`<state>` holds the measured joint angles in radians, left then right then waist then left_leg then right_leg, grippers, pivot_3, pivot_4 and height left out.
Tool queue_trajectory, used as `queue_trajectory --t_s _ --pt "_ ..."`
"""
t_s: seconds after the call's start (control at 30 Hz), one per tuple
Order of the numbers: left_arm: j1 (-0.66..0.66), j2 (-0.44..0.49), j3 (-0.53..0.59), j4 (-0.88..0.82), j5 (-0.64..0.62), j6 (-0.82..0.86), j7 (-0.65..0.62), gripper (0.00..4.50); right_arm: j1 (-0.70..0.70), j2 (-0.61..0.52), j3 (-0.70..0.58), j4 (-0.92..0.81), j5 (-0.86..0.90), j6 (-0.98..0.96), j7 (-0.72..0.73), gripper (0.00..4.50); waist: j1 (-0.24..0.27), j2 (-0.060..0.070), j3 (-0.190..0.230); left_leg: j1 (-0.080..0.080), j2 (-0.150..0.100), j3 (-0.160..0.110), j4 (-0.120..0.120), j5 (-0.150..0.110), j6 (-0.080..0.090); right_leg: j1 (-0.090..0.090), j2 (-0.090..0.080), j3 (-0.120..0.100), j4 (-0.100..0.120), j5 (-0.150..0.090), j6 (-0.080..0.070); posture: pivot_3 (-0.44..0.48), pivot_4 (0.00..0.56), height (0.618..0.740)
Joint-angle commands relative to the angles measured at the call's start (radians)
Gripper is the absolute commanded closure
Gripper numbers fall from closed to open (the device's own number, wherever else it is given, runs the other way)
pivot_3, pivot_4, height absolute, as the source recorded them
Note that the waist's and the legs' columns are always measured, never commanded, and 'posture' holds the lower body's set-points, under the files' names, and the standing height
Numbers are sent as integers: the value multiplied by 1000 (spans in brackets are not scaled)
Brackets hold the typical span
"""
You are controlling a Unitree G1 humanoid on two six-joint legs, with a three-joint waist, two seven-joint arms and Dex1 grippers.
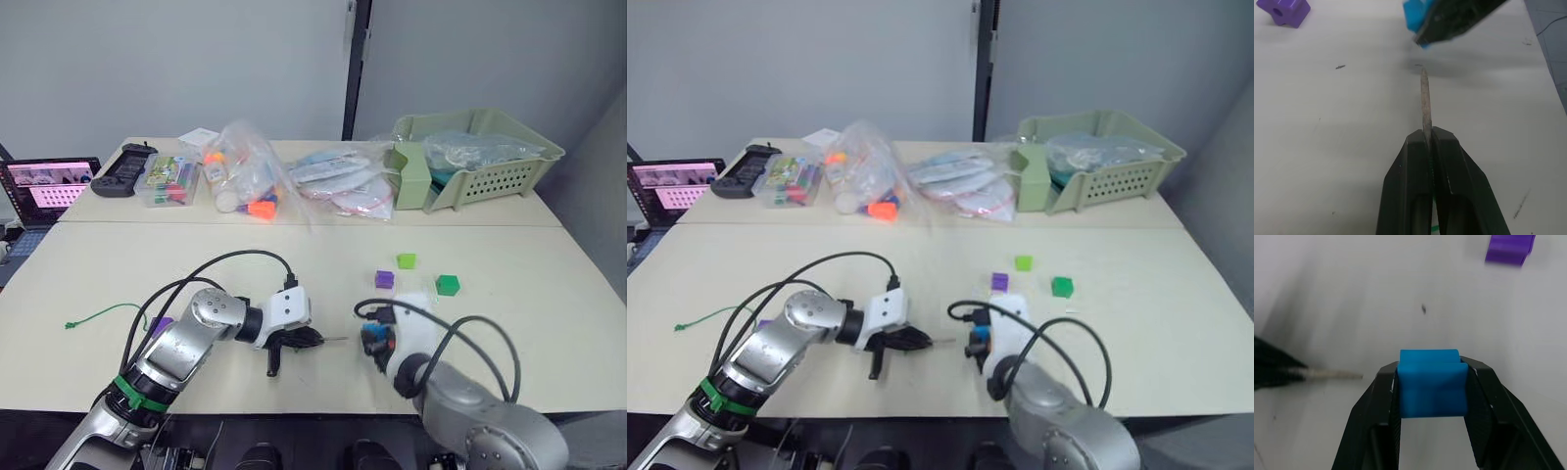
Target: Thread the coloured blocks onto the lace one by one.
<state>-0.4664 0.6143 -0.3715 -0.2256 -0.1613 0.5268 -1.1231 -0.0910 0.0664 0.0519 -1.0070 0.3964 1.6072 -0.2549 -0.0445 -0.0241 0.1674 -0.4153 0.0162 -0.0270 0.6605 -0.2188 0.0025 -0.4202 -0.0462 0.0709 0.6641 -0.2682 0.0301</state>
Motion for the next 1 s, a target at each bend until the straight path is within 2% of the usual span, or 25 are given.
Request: queue_trajectory --t_s 0.03,0.2,0.27,0.4,0.5,0.6,0.73,0.8,0.9,1.0 --pt "-15 9 20 -46 -17 5 2 4500 -1 -2 12 5 -26 7 18 3310 -2 0 0 0 0 0 0 0 0 0 0 0 0 0 0 0 150 740" --pt "-9 14 22 -62 -20 16 6 4500 -3 -4 12 40 -58 0 48 3310 -1 0 0 0 1 1 0 0 0 0 1 -1 0 0 0 0 150 740" --pt "-7 16 23 -66 -21 20 8 4500 -6 -8 12 43 -68 -4 58 2274 -1 0 0 0 1 1 0 0 0 0 1 0 0 0 0 0 150 740" --pt "-6 22 23 -70 -21 21 8 4500 -23 -25 9 34 -80 -13 92 1009 0 0 0 0 1 1 0 0 0 0 1 0 0 0 0 0 150 740" --pt "-4 27 24 -73 -22 22 7 4500 -73 -88 -47 -12 -64 5 160 19 0 0 0 0 0 1 0 0 0 0 1 0 0 0 0 0 150 740" --pt "0 33 27 -73 -23 18 5 4500 -131 -211 -110 -38 -3 7 282 19 2 0 0 0 0 2 0 0 0 0 1 -1 -1 0 0 0 150 740" --pt "-5 48 38 -73 -31 19 -3 4500 -187 -503 -203 -38 190 -113 636 19 3 0 0 0 0 2 0 0 0 1 1 -1 -1 0 0 0 150 740" --pt "-10 56 41 -81 -41 29 -9 4500 -155 -626 -215 -3 256 -246 819 19 2 0 0 0 0 2 0 0 0 1 2 -2 -2 0 0 0 150 740" --pt "-18 71 48 -102 -66 56 -21 4500 -83 -770 -190 144 276 -511 1112 19 2 -1 1 0 0 2 0 0 0 2 2 -2 -3 0 0 0 150 740" --pt "-20 89 51 -120 -78 72 -31 4500 -106 -871 -19 394 102 -861 1313 19 -2 -2 1 1 0 3 1 0 0 4 2 -1 -3 0 1 0 150 740"
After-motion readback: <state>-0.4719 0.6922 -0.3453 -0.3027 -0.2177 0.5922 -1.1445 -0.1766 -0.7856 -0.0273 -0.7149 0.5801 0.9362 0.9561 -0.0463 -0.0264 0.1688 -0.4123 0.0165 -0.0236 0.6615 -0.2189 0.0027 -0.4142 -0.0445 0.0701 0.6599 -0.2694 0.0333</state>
